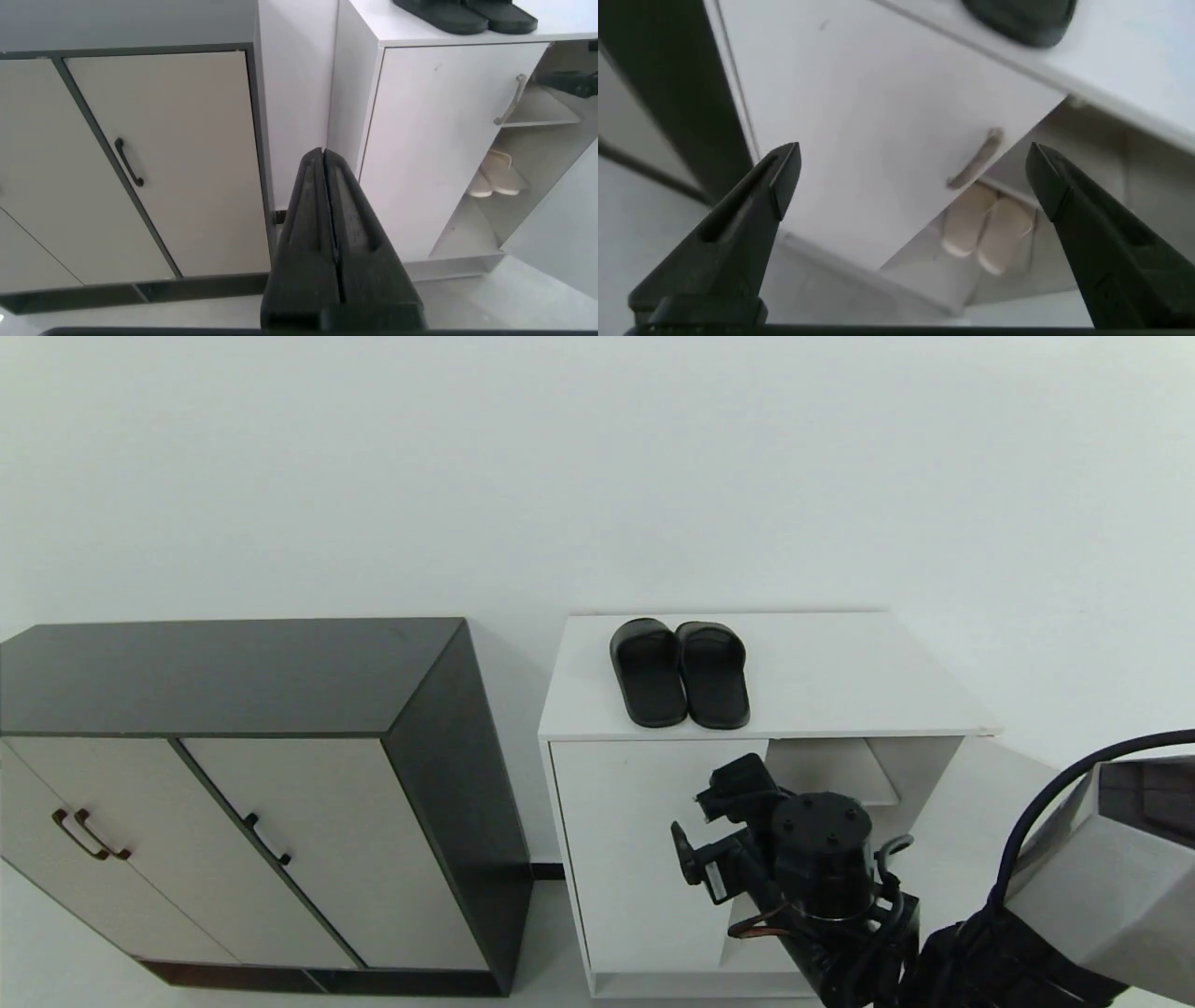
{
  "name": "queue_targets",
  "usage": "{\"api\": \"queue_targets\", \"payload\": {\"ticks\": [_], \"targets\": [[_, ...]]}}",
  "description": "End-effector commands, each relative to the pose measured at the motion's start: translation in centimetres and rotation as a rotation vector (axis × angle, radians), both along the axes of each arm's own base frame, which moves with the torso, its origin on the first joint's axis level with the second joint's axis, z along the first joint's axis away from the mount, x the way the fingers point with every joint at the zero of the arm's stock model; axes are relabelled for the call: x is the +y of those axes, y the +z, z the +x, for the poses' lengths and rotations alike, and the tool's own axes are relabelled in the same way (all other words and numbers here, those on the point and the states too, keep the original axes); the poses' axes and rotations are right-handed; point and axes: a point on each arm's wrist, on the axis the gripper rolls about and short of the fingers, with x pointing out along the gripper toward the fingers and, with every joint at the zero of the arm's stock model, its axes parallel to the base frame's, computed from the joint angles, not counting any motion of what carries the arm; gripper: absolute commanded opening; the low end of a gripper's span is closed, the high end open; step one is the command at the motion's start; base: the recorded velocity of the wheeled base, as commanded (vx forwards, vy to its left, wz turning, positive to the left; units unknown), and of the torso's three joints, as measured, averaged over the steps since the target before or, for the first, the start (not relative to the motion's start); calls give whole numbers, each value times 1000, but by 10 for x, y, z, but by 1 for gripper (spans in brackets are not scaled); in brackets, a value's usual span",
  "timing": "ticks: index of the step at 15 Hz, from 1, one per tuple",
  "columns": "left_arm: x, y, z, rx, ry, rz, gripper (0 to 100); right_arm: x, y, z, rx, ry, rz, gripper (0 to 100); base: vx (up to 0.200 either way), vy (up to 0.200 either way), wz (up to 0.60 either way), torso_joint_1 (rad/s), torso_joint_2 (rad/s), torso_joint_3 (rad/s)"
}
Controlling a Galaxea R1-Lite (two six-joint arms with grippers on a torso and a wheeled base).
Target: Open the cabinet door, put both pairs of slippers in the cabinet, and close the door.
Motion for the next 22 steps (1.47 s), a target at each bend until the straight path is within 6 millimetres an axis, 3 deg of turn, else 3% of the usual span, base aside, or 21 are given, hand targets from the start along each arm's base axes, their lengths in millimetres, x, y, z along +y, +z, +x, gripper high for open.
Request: {"api": "queue_targets", "payload": {"ticks": [1,4,6,8,16,20,22], "targets": [[0,0,0,1,0,2,0,12,28,-4,14,8,102,100,0,0,0,0,0,0],[0,0,0,1,0,2,0,20,66,-6,101,-75,233,100,0,0,0,0,0,0],[0,0,0,1,0,3,0,24,73,0,77,-173,261,100,0,0,0,0,0,0],[0,0,0,1,0,3,0,25,67,2,80,-181,250,100,0,0,0,0,0,0],[0,0,0,1,0,3,0,28,58,9,75,-188,257,100,200,0,0,6,-2,0],[0,0,0,1,0,3,0,33,44,18,60,-188,282,100,200,0,0,7,0,1],[0,0,0,1,0,5,0,35,41,19,64,-164,287,100,0,0,0,0,0,0]]}}
